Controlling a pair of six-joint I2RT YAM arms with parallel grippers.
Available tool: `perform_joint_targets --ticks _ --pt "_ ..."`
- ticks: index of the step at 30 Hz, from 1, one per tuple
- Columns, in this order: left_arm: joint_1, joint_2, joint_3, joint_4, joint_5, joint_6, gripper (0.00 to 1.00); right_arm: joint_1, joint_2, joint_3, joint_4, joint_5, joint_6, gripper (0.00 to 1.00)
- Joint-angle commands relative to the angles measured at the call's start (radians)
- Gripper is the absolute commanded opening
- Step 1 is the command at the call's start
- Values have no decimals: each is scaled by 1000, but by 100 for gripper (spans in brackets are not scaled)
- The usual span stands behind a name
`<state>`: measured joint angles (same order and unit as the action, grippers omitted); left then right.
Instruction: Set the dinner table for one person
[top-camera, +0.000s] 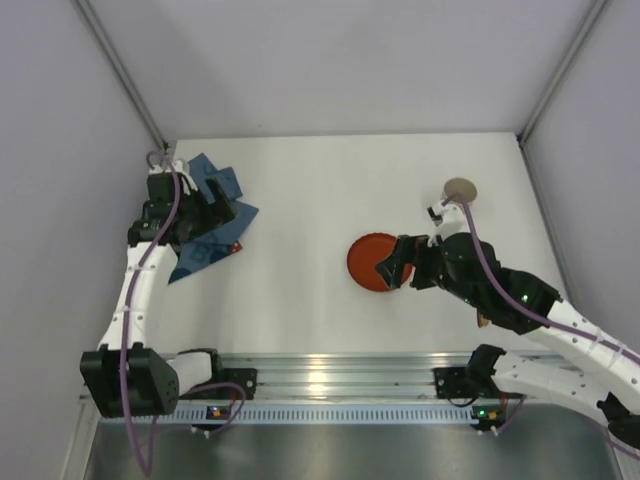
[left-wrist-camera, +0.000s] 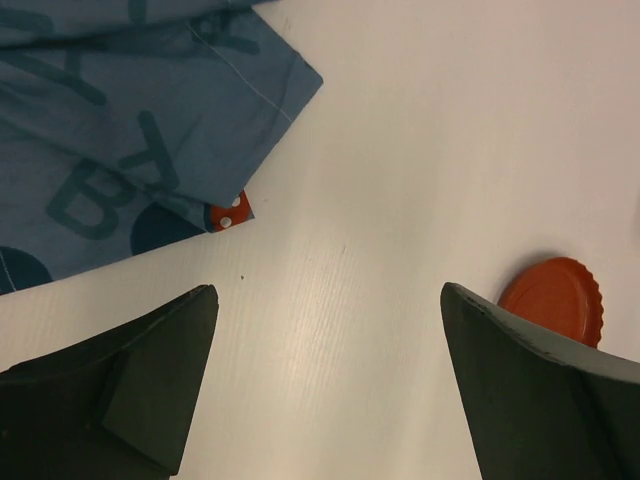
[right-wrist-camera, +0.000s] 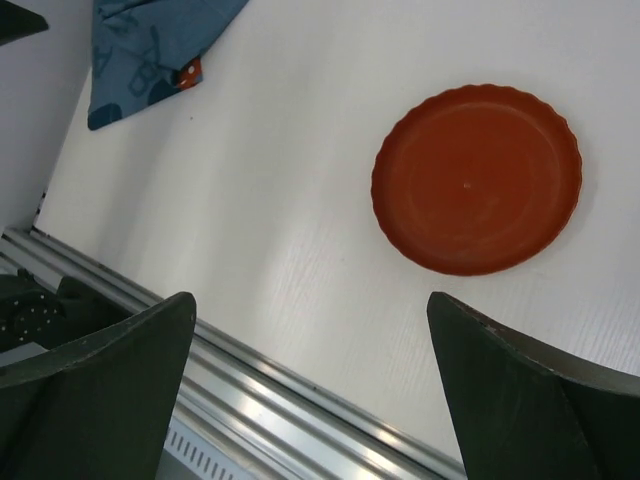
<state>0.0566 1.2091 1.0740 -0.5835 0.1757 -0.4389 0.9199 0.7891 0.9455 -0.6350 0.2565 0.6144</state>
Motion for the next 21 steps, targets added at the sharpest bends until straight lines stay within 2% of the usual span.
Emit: perform_joint_targets --ticks 1,3,5,7,8,9,10,11,13,16,21 --pt "2 -33 63 -123 -65 43 98 -4 -31 -4 -41 0 41 100" --pt "2 -26 87 -153 -71 51 98 -6 -19 -1 -71 -3 47 100" --pt "-6 -64 118 -176 -140 25 98 -6 -1 -1 -98 -13 45 100" --pt "-12 -97 130 -203 -302 -29 98 -4 7 -4 -118 3 45 100" --pt "-12 -127 115 -191 -412 -106 98 -6 6 -8 -121 13 51 100" --pt "-12 -143 77 -150 -438 -156 98 -4 7 -10 -129 27 57 100" --pt "-9 -151 -21 -125 -429 -203 98 -6 6 -8 -135 45 59 100" --pt "-8 -143 -52 -37 -283 -143 98 -4 6 -7 -134 46 58 100" --pt "-11 -106 -66 -29 -210 -147 97 -6 24 1 -137 27 39 100" --pt "-38 -13 -51 -36 -203 -147 91 -6 77 39 -184 18 -2 100" --pt "-115 151 47 -47 -303 -67 89 -21 177 36 -255 44 -18 100"
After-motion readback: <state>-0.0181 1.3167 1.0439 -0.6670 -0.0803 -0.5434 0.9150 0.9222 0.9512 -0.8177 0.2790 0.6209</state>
